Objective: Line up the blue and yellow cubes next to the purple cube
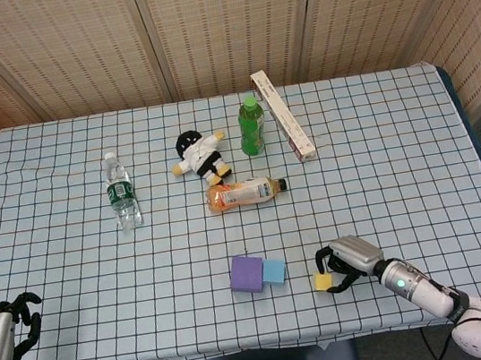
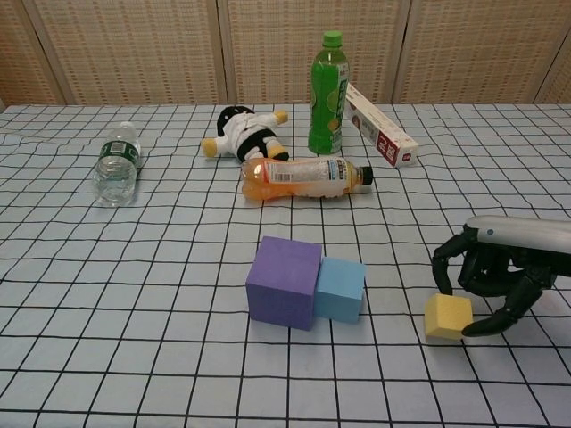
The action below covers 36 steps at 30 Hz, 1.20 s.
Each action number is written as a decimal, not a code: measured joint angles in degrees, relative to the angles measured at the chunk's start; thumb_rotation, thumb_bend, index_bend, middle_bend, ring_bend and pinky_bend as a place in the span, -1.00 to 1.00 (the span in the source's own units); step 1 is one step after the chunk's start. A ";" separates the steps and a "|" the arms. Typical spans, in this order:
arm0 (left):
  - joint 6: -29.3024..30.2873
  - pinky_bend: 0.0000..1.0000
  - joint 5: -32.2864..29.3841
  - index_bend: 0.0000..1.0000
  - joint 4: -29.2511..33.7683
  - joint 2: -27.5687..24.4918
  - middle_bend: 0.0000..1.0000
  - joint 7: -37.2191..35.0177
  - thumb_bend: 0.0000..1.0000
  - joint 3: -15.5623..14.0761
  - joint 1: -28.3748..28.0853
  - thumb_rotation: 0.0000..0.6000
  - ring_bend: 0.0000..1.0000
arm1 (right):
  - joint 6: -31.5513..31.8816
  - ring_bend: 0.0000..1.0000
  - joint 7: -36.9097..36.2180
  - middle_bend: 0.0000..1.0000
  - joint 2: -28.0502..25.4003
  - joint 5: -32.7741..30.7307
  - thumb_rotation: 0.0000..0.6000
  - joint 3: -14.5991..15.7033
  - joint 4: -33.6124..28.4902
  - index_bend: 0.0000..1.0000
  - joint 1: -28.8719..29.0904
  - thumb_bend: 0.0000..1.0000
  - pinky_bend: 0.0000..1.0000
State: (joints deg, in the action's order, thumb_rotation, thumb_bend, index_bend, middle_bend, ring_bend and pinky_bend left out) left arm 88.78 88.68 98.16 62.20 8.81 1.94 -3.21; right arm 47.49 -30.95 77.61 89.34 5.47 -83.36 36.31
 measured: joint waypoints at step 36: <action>0.08 0.30 0.04 -0.12 -0.20 0.02 0.28 -0.29 -0.01 0.03 0.00 1.00 0.11 | -1.48 0.58 -9.44 0.79 9.25 -0.20 1.00 -2.61 8.68 0.17 3.38 -0.81 1.00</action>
State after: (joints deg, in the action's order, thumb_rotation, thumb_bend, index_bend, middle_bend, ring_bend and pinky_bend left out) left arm 88.86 88.73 97.96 62.22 8.53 1.98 -3.22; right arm 46.00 -40.39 86.86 89.14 2.86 -74.68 39.69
